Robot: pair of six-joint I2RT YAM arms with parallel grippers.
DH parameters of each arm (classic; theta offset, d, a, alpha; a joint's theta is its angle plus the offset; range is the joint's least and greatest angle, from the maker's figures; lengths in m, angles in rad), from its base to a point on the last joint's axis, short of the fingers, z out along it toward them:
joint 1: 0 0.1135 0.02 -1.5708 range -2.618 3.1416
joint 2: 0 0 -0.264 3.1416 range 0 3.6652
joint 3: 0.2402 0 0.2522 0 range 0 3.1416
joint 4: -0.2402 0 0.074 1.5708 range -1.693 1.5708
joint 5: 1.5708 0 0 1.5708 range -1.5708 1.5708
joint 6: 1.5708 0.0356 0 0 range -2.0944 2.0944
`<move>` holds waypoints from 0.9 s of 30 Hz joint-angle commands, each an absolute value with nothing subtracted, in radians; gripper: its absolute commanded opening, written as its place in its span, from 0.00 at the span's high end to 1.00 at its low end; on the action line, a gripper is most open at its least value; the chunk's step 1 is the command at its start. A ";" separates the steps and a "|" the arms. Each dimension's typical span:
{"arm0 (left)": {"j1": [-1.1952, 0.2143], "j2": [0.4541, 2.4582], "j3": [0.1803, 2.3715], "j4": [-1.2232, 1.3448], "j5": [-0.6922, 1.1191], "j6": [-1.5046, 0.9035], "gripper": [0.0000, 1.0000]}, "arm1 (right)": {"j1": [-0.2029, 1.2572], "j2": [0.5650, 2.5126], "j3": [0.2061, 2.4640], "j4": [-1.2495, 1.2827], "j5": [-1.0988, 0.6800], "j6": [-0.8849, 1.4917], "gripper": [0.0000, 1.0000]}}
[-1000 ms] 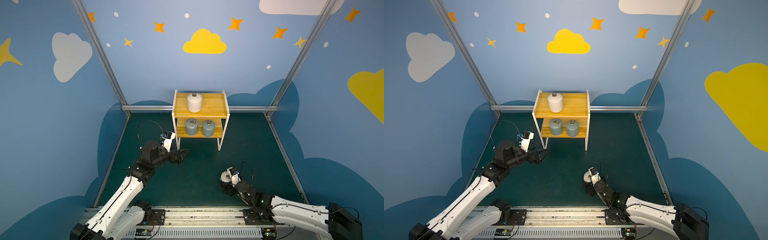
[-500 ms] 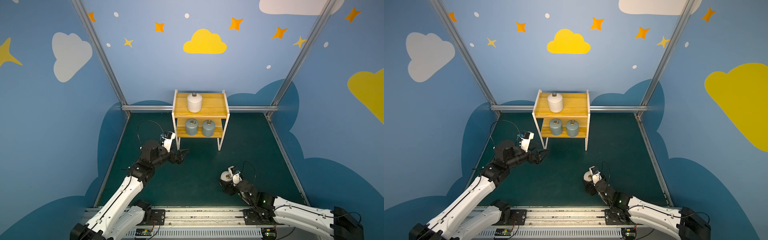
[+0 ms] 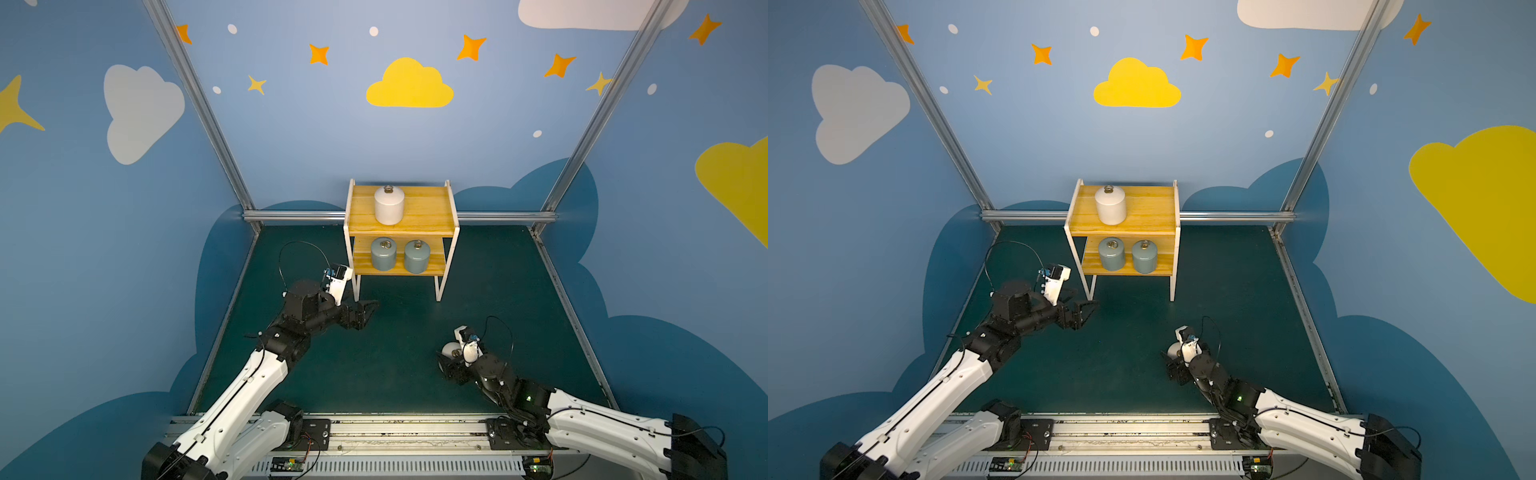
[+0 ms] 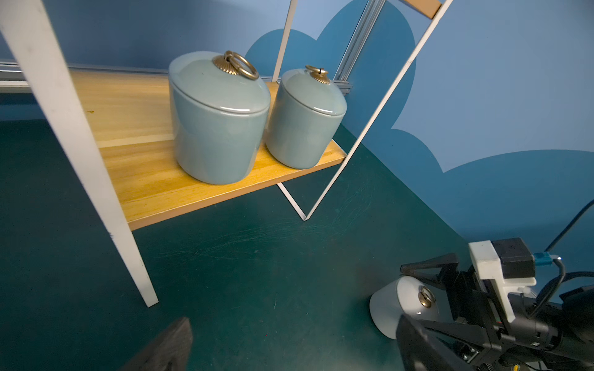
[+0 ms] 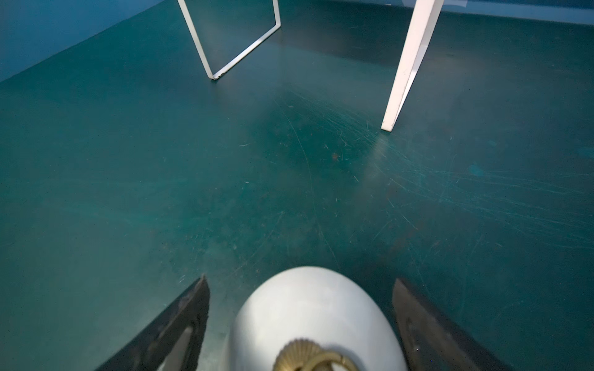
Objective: Remove the tea canisters from the shelf
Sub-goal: Place the tea canister at the center of the board, then pick up the tea canister from the shelf.
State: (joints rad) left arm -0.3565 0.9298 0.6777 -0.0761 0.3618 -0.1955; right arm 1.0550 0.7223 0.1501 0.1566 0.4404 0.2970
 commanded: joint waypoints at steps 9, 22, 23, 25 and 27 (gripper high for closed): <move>-0.358 0.929 0.774 -0.129 0.334 -0.140 0.00 | 0.962 0.719 0.296 0.039 0.413 0.261 0.09; -0.358 0.986 1.051 -0.284 0.316 -0.070 0.00 | 0.754 0.825 0.441 -0.016 0.241 0.268 0.09; -0.358 0.996 1.078 -0.291 0.312 -0.068 0.00 | 0.737 0.832 0.445 -0.014 0.223 0.270 0.09; -0.358 1.017 1.126 -0.297 0.298 -0.059 0.00 | 0.706 0.848 0.455 -0.016 0.194 0.274 0.09; -0.358 1.044 1.178 -0.300 0.281 -0.044 0.00 | 0.681 0.861 0.467 -0.021 0.169 0.278 0.09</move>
